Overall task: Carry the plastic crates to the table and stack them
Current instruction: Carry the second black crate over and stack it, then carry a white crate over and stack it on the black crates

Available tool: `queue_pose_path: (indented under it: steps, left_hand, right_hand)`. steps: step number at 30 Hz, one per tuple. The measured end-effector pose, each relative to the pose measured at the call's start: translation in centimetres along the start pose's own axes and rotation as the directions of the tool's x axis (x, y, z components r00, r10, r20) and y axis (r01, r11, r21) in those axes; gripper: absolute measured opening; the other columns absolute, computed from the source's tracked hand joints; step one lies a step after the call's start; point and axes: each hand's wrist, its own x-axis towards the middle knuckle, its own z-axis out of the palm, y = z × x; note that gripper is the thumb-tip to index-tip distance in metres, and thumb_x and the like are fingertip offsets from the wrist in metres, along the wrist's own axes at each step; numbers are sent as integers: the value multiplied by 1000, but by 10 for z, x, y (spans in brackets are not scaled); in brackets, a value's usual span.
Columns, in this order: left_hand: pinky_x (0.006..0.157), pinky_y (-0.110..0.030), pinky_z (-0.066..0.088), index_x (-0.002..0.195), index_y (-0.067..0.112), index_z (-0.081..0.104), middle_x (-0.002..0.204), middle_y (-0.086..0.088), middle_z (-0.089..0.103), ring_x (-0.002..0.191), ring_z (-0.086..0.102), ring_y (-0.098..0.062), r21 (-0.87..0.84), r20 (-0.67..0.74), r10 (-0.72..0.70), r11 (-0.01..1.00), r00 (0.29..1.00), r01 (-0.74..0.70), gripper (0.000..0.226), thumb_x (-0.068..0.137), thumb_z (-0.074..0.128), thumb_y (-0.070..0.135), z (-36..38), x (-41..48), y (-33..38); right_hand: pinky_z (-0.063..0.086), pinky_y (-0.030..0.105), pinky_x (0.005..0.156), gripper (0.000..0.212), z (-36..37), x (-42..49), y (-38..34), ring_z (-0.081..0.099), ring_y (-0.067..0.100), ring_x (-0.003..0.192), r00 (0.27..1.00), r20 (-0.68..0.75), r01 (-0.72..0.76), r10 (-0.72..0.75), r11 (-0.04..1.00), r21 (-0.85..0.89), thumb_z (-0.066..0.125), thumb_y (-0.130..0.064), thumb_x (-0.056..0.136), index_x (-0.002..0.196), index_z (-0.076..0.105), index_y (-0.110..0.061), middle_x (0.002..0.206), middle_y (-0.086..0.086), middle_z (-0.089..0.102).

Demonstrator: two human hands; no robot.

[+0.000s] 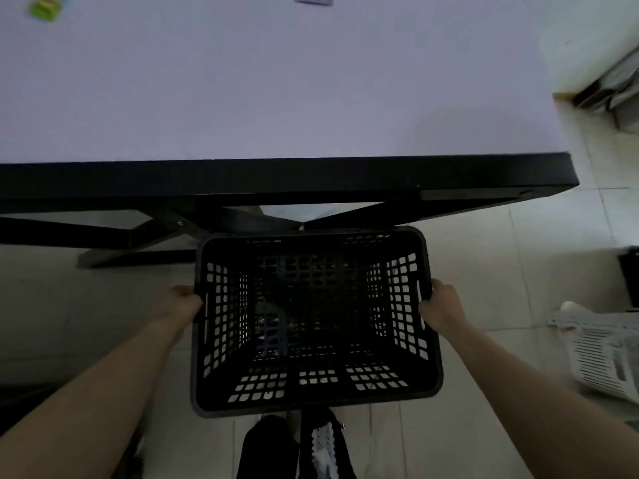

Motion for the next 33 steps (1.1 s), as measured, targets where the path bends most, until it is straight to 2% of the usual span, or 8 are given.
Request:
queue_pose_path:
  steps: [4,8,11,15,20,24,28,33]
  left_hand:
    - [93,-35,49,124,3,60,114,-20,66,102,60,-31,30,23,21,999,1000,-21,40,84,57,0,0,-23,7]
    - [84,-32,44,119,4,58,113,-19,63,97,56,-27,106,120,50,992,992,-63,37,83,52,-4,2,-38,16]
    - [87,-33,45,123,5,55,110,-18,61,99,56,-27,57,117,92,993,989,-100,37,87,51,-2,1,-59,31]
    - [101,-30,40,139,1,47,136,-15,55,120,53,-26,20,130,236,970,963,-240,48,91,50,1,-20,-102,57]
    - [106,-26,34,144,8,41,142,-9,48,132,46,-25,-24,19,457,889,889,-456,51,94,47,2,-96,-180,96]
    - [112,-28,31,146,22,39,152,-3,40,138,39,-21,237,-71,614,776,786,-584,53,95,46,17,-188,-249,90]
    - [112,-32,36,148,25,36,153,1,38,137,41,-20,492,-225,704,679,674,-545,50,98,40,21,-278,-332,60]
    - [108,-36,40,142,24,44,148,2,45,132,47,-21,532,-487,689,722,537,-443,46,96,42,21,-377,-437,-19]
  right_hand:
    - [45,35,79,38,-1,-6,-6,53,36,103,999,38,-16,16,1000,5,48,-9,85,122,50,-2,122,20,51]
    - [42,41,95,44,-9,-17,-20,41,38,120,998,56,-35,35,999,11,51,-8,84,126,43,1,132,21,40]
    - [38,42,104,64,-17,-38,-42,36,38,129,995,6,95,-95,995,32,55,-11,83,142,30,-5,143,19,29]
    - [33,37,112,66,-35,-84,-101,31,39,136,925,173,355,-338,931,-80,54,-16,86,148,30,-11,149,20,24]
    - [35,33,108,60,-64,-164,-215,35,31,135,757,159,651,-634,753,-96,49,-14,91,148,33,-10,149,12,30]
    - [32,34,111,58,-89,-252,-297,35,30,136,599,184,801,-779,587,-120,48,-15,91,147,36,-13,149,12,32]
    - [30,32,111,53,-111,-363,-364,36,26,137,393,203,915,-897,361,-179,48,-16,91,144,42,-16,150,9,34]
    - [35,34,107,46,-103,-534,-411,39,23,133,94,147,975,-985,62,-214,48,-18,88,135,51,-18,145,4,40]
